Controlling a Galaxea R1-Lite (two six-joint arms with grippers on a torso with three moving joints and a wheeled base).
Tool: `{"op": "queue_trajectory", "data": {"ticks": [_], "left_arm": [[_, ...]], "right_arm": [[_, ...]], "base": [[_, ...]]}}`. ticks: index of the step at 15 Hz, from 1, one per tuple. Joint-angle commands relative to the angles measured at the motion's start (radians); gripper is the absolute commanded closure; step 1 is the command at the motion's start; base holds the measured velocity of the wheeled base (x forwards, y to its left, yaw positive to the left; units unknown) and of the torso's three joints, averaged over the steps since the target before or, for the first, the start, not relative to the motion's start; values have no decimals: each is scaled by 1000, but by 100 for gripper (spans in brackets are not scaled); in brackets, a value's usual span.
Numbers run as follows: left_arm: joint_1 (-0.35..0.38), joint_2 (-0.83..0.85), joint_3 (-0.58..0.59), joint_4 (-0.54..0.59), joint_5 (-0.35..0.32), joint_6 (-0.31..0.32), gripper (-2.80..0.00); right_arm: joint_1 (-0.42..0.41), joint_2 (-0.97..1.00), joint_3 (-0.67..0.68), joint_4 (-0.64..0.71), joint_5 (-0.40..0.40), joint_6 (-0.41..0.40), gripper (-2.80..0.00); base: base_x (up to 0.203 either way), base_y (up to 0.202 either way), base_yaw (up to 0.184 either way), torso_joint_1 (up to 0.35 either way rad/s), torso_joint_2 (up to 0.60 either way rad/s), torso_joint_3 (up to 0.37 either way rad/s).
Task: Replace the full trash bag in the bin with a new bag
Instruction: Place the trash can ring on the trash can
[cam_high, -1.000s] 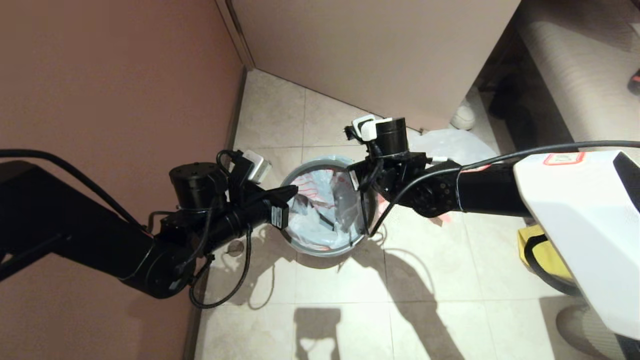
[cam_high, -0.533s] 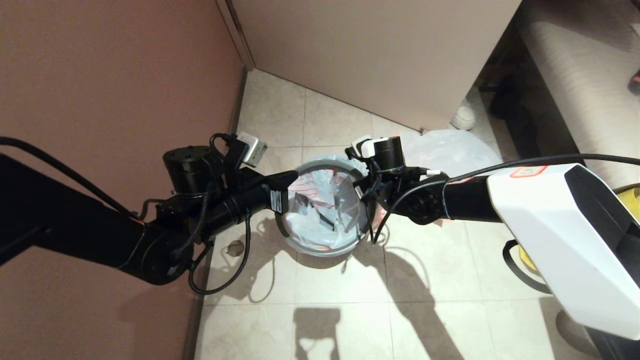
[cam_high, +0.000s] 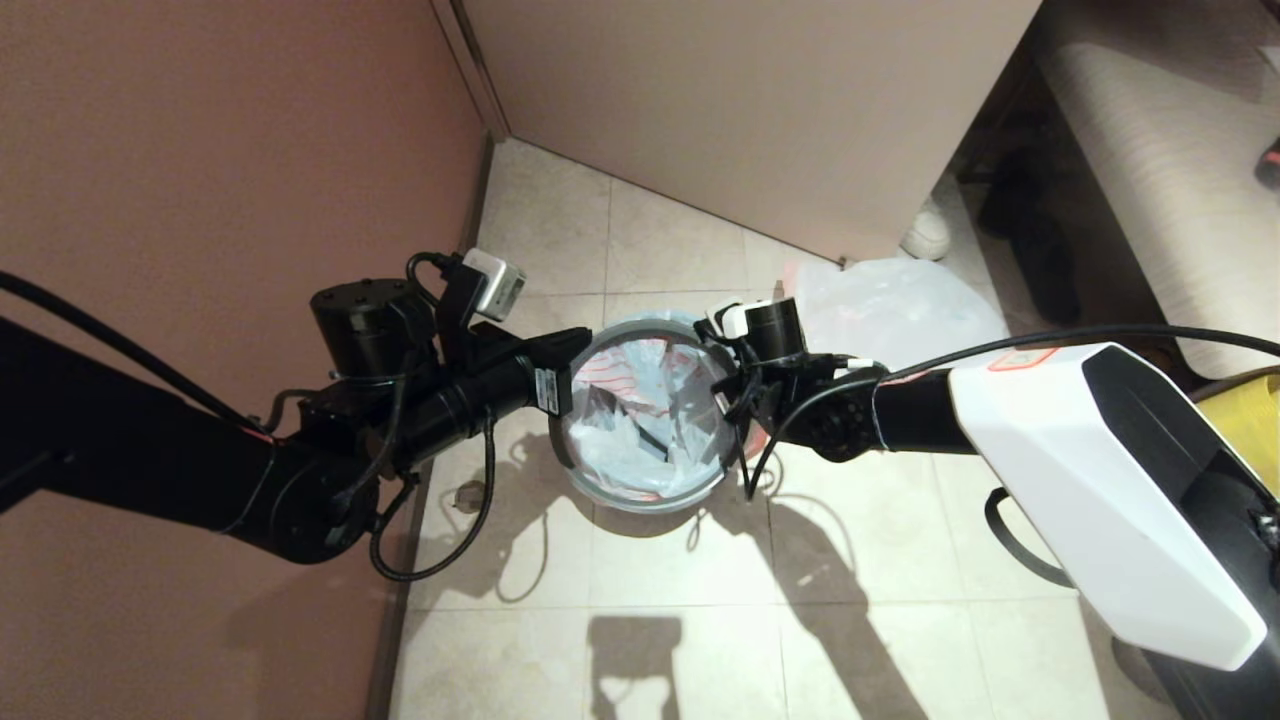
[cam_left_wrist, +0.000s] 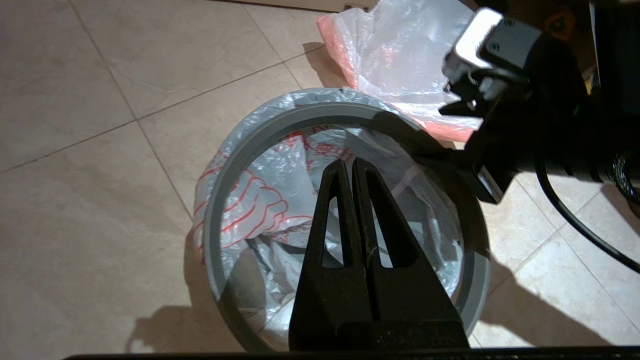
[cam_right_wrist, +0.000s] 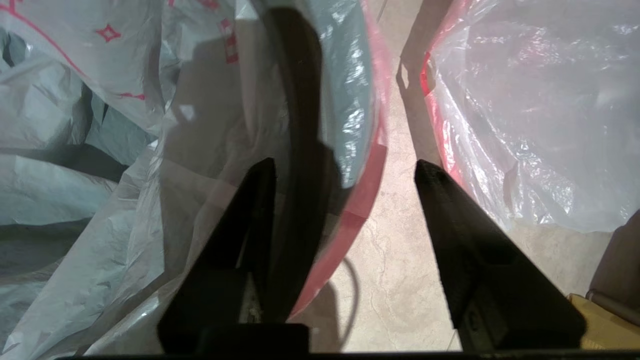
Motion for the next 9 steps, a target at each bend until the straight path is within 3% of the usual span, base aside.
{"op": "queue_trajectory", "data": {"ticks": [1,9], "left_arm": [[3,2,-3,-6,-1,-11,0],[6,3,-3,-7,0,-15,0]], "right_arm": [[-8,50,-5,-6,-2,-17,0],[-4,-44,0,-15,17,-23,0]], "base": [[0,0,0,0,0,0],[0,0,0,0,0,0]]}}
